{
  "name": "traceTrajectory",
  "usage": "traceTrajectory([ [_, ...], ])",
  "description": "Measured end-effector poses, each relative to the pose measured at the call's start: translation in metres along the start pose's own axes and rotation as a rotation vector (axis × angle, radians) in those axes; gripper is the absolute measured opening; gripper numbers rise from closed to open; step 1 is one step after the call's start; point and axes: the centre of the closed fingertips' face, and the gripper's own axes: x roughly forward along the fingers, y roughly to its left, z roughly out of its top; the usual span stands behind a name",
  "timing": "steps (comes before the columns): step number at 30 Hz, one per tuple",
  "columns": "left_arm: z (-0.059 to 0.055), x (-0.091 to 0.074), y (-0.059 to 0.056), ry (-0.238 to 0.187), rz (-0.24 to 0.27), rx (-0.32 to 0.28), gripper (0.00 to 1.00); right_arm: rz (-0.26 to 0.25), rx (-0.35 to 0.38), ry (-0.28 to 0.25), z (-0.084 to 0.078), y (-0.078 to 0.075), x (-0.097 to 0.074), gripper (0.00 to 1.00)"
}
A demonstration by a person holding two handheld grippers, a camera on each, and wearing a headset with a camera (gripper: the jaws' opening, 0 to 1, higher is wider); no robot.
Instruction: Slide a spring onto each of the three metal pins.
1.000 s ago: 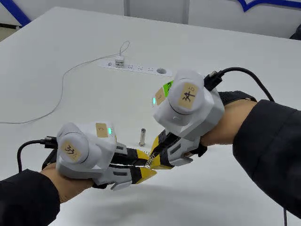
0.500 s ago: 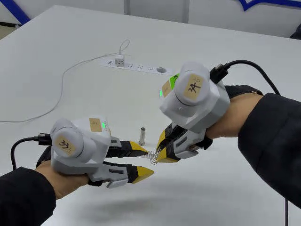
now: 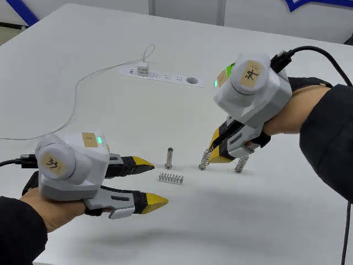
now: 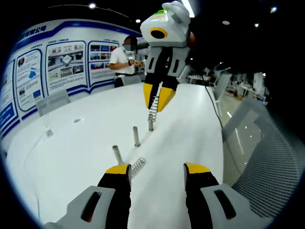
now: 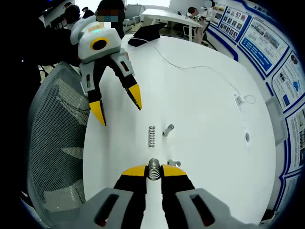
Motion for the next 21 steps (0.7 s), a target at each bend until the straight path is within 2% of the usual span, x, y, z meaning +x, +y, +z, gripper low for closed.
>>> traceTrajectory([
  [4, -0.002, -0.002, 0.0, 0.001, 0.012, -0.014, 0.48, -0.026, 0.023, 0.026, -0.007, -0.019, 0.003, 0.12],
  [9, -0.005, -0.002, -0.001, 0.005, 0.014, -0.025, 0.49, -0.027, 0.041, 0.055, -0.011, -0.032, 0.015, 0.12],
  [21, -0.007, -0.003, 0.001, 0.004, 0.019, -0.038, 0.51, 0.003, 0.066, 0.098, -0.014, -0.036, 0.034, 0.12],
])
